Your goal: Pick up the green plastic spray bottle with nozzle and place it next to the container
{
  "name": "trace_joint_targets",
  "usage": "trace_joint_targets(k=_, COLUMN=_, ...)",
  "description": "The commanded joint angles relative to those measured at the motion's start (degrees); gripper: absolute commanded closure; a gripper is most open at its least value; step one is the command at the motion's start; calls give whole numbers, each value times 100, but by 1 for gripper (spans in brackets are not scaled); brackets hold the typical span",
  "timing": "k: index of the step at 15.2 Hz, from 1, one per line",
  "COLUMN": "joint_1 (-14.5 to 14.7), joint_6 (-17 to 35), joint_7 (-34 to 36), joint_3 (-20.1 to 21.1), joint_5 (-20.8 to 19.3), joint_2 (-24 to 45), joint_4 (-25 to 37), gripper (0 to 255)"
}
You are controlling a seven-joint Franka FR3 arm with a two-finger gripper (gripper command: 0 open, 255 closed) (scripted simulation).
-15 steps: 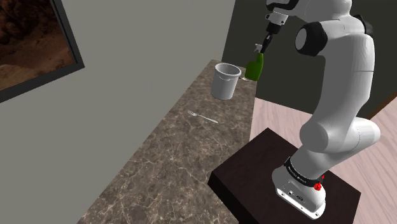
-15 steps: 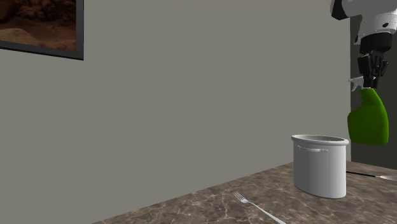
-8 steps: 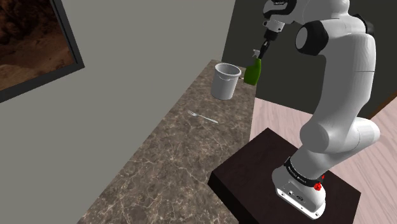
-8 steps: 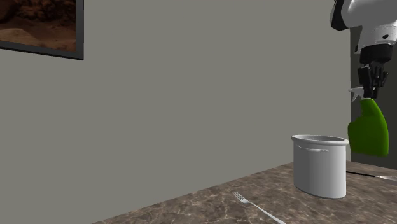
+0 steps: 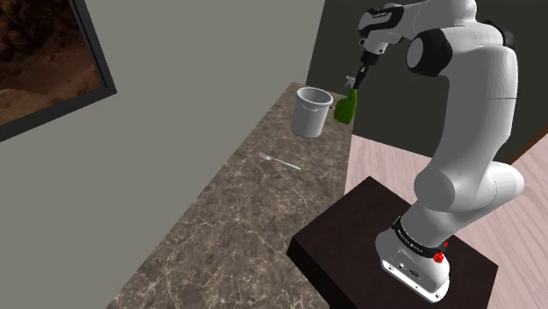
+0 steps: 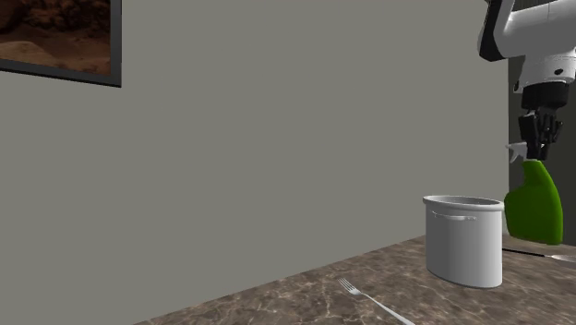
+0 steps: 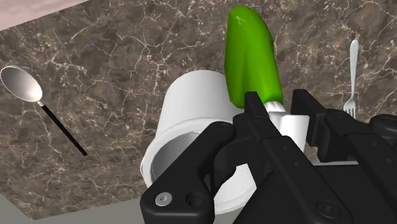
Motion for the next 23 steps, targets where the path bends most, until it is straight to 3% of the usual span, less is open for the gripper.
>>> trace_joint_targets(k=1, joint_1=1, joint_6=140, joint_7=-31, joint_3=6, joint_5=16, joint_2=31, joint_4=-109, gripper=255)
trace_joint_targets(k=23, joint_1=5, joint_6=1500, joint_7=-283, joint_3=140, joint_5=253, joint_2=566, joint_4=-971, gripper=255)
